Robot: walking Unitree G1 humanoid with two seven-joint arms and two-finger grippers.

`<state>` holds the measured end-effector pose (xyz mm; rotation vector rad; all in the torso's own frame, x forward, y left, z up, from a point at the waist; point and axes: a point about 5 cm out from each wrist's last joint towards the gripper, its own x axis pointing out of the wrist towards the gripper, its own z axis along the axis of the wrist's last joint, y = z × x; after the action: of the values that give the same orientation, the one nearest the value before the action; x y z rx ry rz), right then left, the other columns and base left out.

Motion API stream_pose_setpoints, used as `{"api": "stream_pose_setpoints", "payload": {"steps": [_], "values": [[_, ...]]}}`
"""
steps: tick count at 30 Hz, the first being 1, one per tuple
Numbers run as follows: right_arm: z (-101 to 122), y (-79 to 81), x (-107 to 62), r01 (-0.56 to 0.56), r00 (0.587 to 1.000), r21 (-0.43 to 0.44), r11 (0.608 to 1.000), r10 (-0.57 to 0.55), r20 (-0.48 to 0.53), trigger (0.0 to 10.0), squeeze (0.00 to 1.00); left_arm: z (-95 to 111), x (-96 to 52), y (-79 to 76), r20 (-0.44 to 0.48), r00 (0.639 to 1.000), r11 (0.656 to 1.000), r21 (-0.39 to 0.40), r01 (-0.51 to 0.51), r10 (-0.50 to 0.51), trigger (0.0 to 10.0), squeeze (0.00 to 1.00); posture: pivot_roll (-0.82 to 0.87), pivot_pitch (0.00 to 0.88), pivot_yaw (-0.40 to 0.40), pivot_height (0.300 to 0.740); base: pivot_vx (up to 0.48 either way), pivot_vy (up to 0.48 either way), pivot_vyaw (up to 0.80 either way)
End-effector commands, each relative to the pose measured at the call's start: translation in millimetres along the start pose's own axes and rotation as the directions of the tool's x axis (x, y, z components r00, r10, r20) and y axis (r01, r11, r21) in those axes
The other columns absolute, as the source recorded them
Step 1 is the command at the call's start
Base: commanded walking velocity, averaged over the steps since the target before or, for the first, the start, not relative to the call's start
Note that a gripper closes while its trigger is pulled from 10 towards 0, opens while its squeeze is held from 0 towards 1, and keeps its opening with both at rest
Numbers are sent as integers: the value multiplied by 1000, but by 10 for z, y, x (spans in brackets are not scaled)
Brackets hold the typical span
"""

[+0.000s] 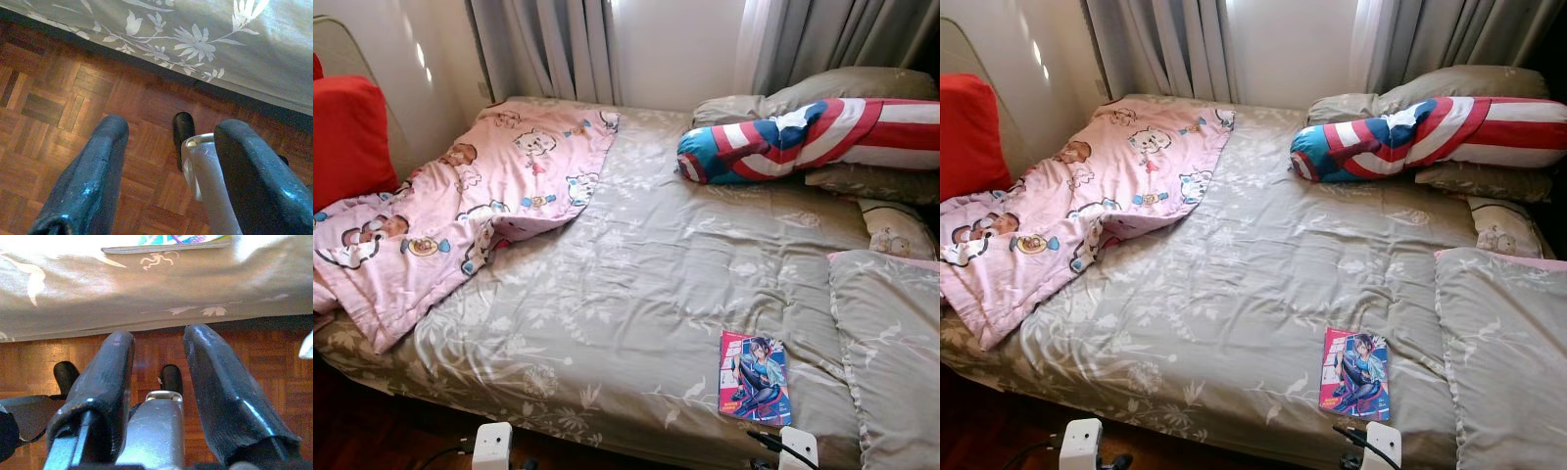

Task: Clean up the room

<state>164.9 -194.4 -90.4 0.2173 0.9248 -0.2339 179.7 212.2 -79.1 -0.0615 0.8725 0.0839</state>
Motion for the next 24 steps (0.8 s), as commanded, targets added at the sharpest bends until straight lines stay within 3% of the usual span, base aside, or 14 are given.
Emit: {"api": "stream_pose_setpoints", "payload": {"steps": [1,13,20,24], "values": [[-7,-3,-1,7,1000,8,1000,-7,-3,10000,0,-10,-5,9,-1,1000,1000,17,-3,3,10000,0,13,49,17,740,0,0,0],[13,20,4,4,1000,10,1000,-4,6,10000,0,-10,-4,8,-1,1000,1000,19,-2,2,10000,0,14,50,18,740,0,57,0],[10,20,4,3,1000,10,1000,-3,5,10000,0,-15,-5,7,-2,1000,1000,18,-3,3,10000,0,15,54,18,740,0,-114,0],[8,19,3,4,1000,10,1000,-4,4,10000,0,-15,-6,9,-3,1000,1000,18,-4,4,10000,0,15,54,18,740,0,341,0]]}}
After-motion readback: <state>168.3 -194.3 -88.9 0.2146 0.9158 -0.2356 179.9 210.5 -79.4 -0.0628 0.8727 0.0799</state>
